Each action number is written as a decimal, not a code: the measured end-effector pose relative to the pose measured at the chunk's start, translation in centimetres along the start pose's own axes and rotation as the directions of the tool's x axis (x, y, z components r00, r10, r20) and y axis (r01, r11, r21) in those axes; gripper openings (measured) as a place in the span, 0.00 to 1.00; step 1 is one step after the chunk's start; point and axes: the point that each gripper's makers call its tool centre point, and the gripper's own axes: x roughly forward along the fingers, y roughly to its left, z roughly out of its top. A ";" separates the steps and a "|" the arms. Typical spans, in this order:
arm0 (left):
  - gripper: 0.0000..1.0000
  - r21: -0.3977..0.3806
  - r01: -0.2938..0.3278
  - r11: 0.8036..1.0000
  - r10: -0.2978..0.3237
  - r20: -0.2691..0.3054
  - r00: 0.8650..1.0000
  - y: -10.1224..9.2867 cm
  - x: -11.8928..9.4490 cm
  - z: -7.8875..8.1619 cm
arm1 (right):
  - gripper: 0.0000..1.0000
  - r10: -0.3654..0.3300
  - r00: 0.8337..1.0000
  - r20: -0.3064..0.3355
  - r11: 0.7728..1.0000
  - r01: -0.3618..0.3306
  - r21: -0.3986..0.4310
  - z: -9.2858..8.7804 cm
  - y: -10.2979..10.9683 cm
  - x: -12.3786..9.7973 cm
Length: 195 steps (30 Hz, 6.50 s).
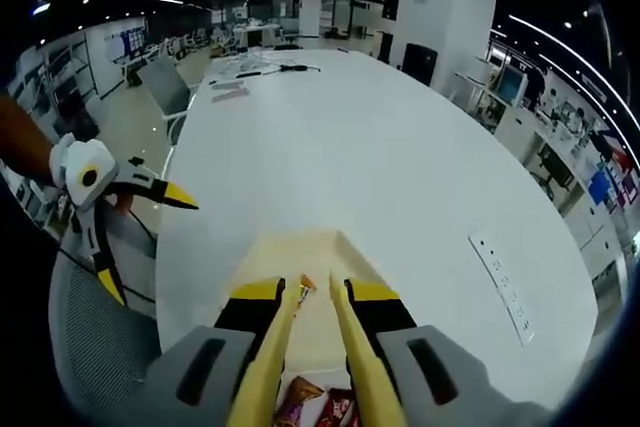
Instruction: Place the target food into the container with the food tongs after gripping and lifting it, then release it inside without dropping or visibly crushing the food.
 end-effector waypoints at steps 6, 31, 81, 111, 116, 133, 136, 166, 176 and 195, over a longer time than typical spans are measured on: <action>0.99 0.002 -0.006 1.000 0.006 -0.007 1.000 0.0 -0.1 -0.1 | 0.22 -0.016 1.000 -0.003 1.000 0.016 0.005 -1.0 -0.4 -1.2; 0.99 -0.034 0.023 0.999 -0.022 0.015 1.000 -0.4 -0.1 0.3 | 0.23 -0.050 0.999 -0.011 0.998 0.050 0.034 -5.9 0.5 -5.5; 0.99 -0.039 0.020 0.999 -0.020 -0.007 1.000 -0.2 0.1 -0.1 | 0.24 -0.056 0.996 -0.076 0.989 0.066 0.130 -14.3 2.1 -2.5; 0.99 -0.044 0.012 0.999 -0.012 -0.004 1.000 -0.1 0.2 0.0 | 0.24 -0.064 0.985 -0.159 0.989 0.084 0.124 -19.1 3.2 2.5; 0.99 -0.040 0.005 0.999 -0.006 -0.009 1.000 -0.1 0.1 0.0 | 0.21 -0.085 0.978 -0.190 0.983 0.114 0.147 -19.4 3.0 2.1; 0.99 -0.036 0.010 0.999 -0.010 -0.002 1.000 -0.1 0.1 0.0 | 0.18 -0.087 0.979 -0.186 0.979 0.118 0.164 -18.4 2.4 1.4; 0.99 -0.037 0.009 0.999 -0.010 0.000 1.000 -0.1 0.1 0.1 | 0.18 -0.089 0.980 -0.180 0.980 0.119 0.162 -18.0 2.2 1.0; 1.00 -0.048 0.046 0.998 -0.045 0.023 0.999 -0.8 0.0 0.5 | 0.19 -0.116 0.980 -0.163 0.990 0.127 0.056 -10.7 -1.6 -3.4; 1.00 -0.040 0.036 0.999 -0.035 0.034 0.999 -0.7 -0.2 0.7 | 0.19 -0.108 0.981 -0.162 0.992 0.118 0.050 -9.1 -1.0 -3.0; 0.99 -0.066 0.051 0.997 -0.048 0.044 0.998 -0.7 -0.4 1.0 | 0.20 -0.072 0.987 -0.145 0.997 0.073 0.002 -4.5 -0.2 -0.6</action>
